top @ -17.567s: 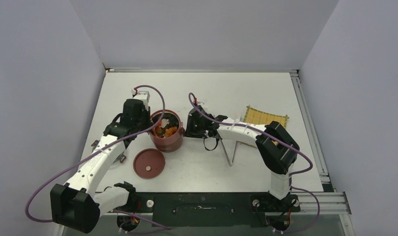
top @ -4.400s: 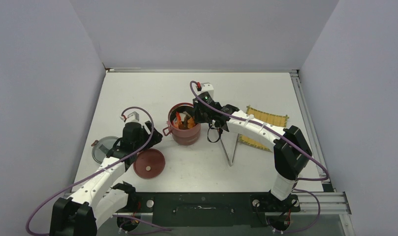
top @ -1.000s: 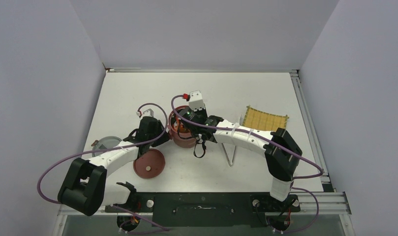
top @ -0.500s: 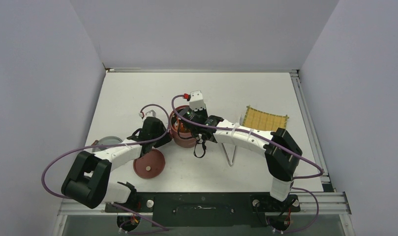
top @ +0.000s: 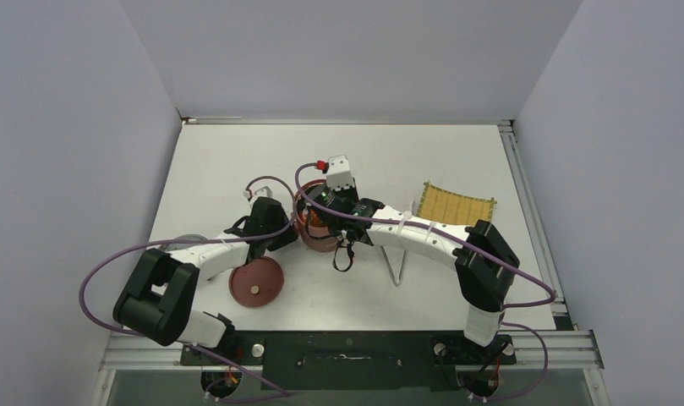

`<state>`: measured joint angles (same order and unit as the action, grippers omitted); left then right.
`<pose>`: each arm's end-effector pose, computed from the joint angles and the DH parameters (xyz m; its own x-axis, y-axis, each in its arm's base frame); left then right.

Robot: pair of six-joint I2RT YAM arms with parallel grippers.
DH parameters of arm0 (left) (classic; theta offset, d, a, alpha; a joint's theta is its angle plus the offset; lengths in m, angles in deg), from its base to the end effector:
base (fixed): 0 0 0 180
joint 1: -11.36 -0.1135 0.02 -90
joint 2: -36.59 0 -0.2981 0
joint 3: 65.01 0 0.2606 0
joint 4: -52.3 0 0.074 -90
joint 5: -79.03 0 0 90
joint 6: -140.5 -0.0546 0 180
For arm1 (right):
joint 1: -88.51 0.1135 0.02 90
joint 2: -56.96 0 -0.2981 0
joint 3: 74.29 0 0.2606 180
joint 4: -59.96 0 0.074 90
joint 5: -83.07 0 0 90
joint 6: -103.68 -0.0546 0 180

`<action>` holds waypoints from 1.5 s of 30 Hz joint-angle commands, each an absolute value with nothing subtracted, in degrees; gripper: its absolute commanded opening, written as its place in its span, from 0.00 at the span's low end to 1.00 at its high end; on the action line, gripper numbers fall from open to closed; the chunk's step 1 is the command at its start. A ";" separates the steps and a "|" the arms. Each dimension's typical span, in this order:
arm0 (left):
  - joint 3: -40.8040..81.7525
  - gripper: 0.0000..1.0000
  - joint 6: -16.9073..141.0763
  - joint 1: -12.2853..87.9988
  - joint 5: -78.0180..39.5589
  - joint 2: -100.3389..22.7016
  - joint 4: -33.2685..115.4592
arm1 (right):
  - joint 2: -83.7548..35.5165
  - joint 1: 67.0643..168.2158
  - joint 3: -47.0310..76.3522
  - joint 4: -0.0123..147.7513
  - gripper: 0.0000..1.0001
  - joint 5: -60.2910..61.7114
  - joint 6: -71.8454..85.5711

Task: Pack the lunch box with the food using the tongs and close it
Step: Close the fastener on the packing box.

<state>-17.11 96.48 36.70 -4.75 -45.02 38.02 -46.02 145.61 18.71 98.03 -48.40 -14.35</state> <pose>0.2548 -0.1141 0.1685 -0.7255 -0.4474 -0.5230 -0.2328 0.8746 -0.4253 0.2587 0.3334 0.2734 -0.5392 -0.1853 -0.8215 -0.1532 0.9808 -0.1206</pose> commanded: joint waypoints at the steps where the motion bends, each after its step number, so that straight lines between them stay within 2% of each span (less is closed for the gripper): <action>1: -10.92 0.37 99.33 39.39 -7.48 -45.77 49.42 | -49.07 149.20 17.80 98.74 0.05 -41.92 -12.90; 19: -8.39 0.35 101.54 41.67 -6.88 -50.24 53.77 | -52.97 148.81 20.08 102.77 0.05 -38.09 -13.83; 39: -5.46 0.34 102.98 43.76 -6.71 -54.50 57.83 | -52.13 147.71 18.30 100.78 0.05 -32.37 -14.09; 45: -5.10 0.37 101.27 43.64 -6.28 -52.63 54.92 | -51.97 147.11 19.48 104.66 0.05 -38.24 -16.25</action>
